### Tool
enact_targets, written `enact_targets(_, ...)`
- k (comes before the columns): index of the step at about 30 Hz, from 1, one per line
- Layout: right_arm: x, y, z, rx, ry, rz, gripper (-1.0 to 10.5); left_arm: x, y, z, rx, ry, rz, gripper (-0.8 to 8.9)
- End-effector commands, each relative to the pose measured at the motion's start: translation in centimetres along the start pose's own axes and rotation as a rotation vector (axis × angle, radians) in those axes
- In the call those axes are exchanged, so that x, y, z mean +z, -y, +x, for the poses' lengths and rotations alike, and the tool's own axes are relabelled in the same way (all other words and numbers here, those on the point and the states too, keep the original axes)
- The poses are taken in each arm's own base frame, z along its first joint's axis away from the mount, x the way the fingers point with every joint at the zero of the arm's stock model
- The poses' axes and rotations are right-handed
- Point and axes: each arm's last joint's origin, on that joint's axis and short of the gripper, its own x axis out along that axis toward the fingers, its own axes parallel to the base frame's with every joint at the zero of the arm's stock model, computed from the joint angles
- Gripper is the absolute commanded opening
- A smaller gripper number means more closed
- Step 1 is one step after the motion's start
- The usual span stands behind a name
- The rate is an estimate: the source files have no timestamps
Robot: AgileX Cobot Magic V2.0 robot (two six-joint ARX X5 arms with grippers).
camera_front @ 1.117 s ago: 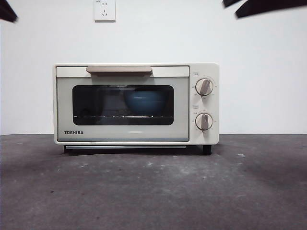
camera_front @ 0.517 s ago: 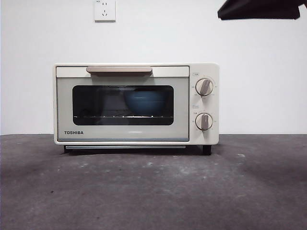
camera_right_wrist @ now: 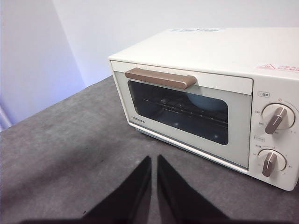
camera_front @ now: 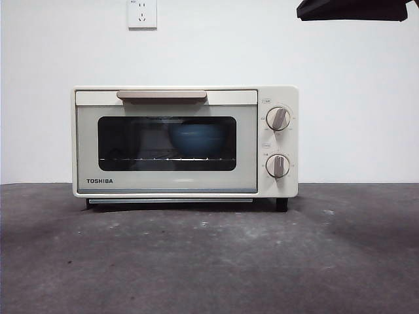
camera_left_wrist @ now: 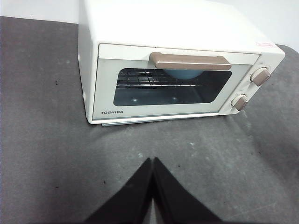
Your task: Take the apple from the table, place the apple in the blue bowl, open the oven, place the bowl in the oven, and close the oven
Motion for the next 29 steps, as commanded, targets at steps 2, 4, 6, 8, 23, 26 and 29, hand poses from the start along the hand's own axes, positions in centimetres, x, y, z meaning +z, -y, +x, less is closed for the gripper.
enact_targets(2, 0.1, -0.1, 0.1, 0.004, 0.008, 0.005, 0.0, 0.4, 0.1, -0.1, -0.001, 0.019, 0.021, 0.07)
enact_targets(4, 0.1, -0.1, 0.1, 0.004, 0.008, 0.005, 0.0, 0.4, 0.1, -0.1, -0.001, 0.018, 0.021, 0.07)
enact_targets(6, 0.1, -0.1, 0.1, 0.004, 0.008, 0.005, 0.0, 0.4, 0.1, -0.1, -0.001, 0.018, 0.021, 0.07)
enact_targets(8, 0.1, -0.1, 0.1, 0.004, 0.008, 0.005, 0.0, 0.4, 0.1, -0.1, -0.001, 0.018, 0.021, 0.07)
enact_targets(23, 0.1, -0.1, 0.1, 0.004, 0.008, 0.005, 0.0, 0.7, -0.8, -1.1, 0.109, 0.363, 0.347, 0.07)
enact_targets(26, 0.1, -0.1, 0.1, 0.004, 0.008, 0.005, 0.0, -1.1, -1.5, -1.1, 0.166, 0.473, 0.332, 0.07)
enact_targets(29, 0.1, -0.1, 0.1, 0.004, 0.008, 0.005, 0.0, -3.1, -2.4, -0.7, 0.26, 0.528, 0.241, 0.07)
